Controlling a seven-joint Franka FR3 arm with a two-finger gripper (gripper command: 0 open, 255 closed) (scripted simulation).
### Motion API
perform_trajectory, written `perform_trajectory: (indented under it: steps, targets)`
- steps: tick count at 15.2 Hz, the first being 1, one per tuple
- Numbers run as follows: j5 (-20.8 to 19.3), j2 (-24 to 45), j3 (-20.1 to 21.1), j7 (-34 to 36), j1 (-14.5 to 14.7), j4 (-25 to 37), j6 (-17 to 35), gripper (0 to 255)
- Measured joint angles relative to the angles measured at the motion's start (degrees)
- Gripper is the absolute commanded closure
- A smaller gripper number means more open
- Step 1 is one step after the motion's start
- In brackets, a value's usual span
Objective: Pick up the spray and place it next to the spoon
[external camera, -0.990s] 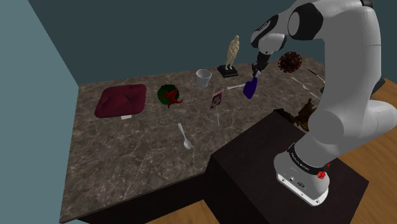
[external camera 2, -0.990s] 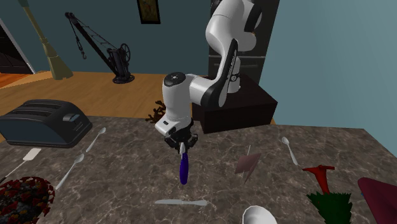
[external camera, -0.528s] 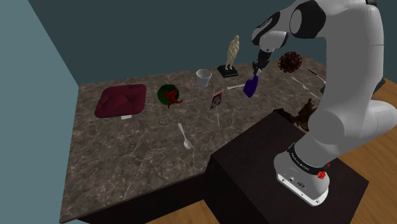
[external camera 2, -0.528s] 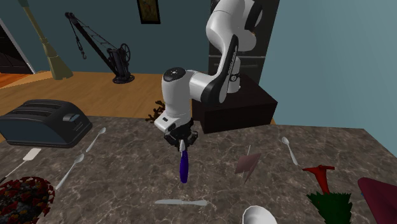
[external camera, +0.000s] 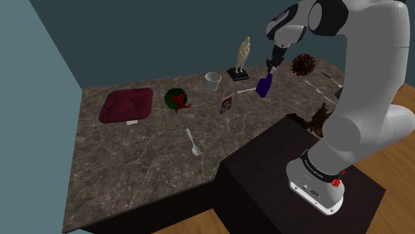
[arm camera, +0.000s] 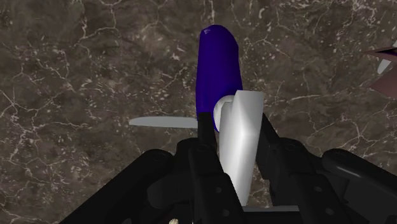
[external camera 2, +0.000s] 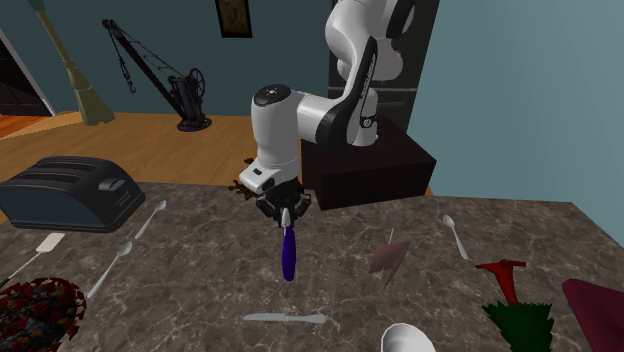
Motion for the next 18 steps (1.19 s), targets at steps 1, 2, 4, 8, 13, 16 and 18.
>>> perform_trajectory:
  steps: [1,2,4,8,13,16,18]
  targets:
    - [-0.2,-0.4,-0.1,0.2,0.1,0.2,-0.6,255]
    - [-0.4,-0.9,-0.3,0.2,0.2,0.3,-1.1,255]
    - [-0.7,-1.7,-0.6,0.3,0.2,0.6,-2.3,255]
    - [-1.4,-3.5,-1.1,0.8,0.6,0.9,-4.2,255]
    - [-2.3,-5.5,-1.7,1.3,0.9,1.9,-7.1,255]
    - [-2.8,-6.6,-2.0,1.6,1.1,2.7,-8.9,255]
    - [-3.2,-7.2,-2.2,1.9,1.2,3.3,-10.2,255]
